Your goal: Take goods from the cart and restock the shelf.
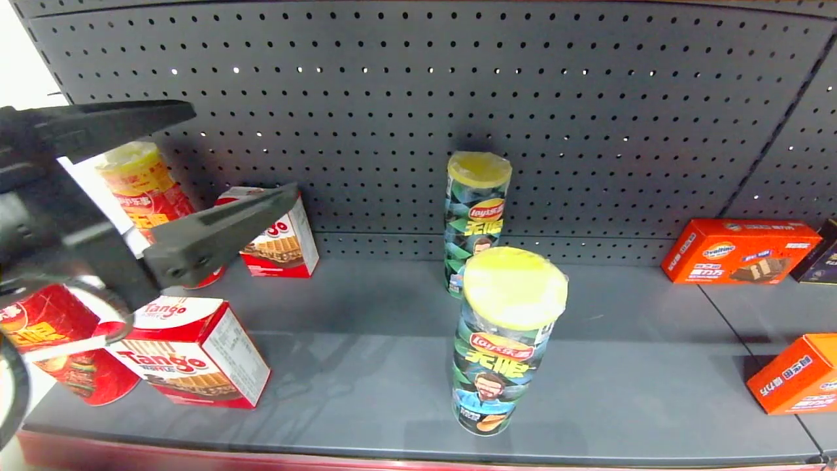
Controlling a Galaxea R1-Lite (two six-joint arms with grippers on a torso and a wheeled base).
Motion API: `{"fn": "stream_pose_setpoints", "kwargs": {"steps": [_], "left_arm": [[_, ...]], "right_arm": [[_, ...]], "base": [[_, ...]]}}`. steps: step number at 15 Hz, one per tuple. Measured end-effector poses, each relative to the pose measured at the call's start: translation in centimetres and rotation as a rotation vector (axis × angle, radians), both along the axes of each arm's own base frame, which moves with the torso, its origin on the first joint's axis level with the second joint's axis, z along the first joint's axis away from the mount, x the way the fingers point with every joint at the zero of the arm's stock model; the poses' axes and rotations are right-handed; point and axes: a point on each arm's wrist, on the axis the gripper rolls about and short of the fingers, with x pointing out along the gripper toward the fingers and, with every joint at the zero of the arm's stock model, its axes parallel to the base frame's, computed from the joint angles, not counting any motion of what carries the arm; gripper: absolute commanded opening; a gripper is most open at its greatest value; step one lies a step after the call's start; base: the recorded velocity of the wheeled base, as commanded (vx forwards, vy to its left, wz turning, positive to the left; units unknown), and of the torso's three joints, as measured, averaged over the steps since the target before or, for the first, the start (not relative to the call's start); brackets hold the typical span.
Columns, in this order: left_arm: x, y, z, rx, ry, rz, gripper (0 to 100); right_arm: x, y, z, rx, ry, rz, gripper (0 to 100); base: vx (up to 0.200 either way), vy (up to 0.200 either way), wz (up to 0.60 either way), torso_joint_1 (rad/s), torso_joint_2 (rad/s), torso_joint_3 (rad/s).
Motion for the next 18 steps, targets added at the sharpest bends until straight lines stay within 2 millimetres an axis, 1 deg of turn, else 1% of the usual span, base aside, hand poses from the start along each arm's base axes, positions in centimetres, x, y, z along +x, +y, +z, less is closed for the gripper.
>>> {"fn": "stream_pose_setpoints", "kwargs": {"steps": [3,5,7,9,11,13,16,18], "left_arm": [[-4.4,3.4,-0.8,-0.047,-0.069,0.030,100],[-6.5,5.2,-1.4,-0.074,-0.115,0.086,100],[-8.6,7.0,-2.5,-0.109,-0.153,0.175,100],[-10.9,8.3,-4.2,-0.153,-0.186,0.293,100],[-12.9,8.9,-6.1,-0.212,-0.211,0.399,100],[-14.4,8.8,-8.9,-0.252,-0.213,0.436,100],[-15.5,8.4,-13.1,-0.261,-0.203,0.446,100],[-15.7,8.4,-15.1,-0.259,-0.189,0.450,100]], "right_arm": [[0.0,0.0,0.0,0.000,0.000,0.000,100],[0.0,0.0,0.0,0.000,0.000,0.000,100],[0.0,0.0,0.0,0.000,0.000,0.000,100],[0.0,0.0,0.0,0.000,0.000,-0.001,100],[0.0,0.0,0.0,0.000,0.000,-0.001,100],[0.0,0.0,0.0,0.000,0.000,0.000,100],[0.0,0.0,0.0,0.000,0.000,0.000,100],[0.0,0.0,0.0,0.000,0.000,0.000,100]], "base": [[0.000,0.000,0.00,0.000,0.00,0.000],[0.000,0.000,0.00,0.000,0.00,0.000],[0.000,0.000,0.00,0.000,0.00,0.000],[0.000,0.000,0.00,0.000,0.00,0.000],[0.000,0.000,0.00,0.000,0.00,0.000],[0.000,0.000,0.00,0.000,0.00,0.000],[0.000,0.000,0.00,0.000,0.00,0.000],[0.000,0.000,0.00,0.000,0.00,0.000]]}}
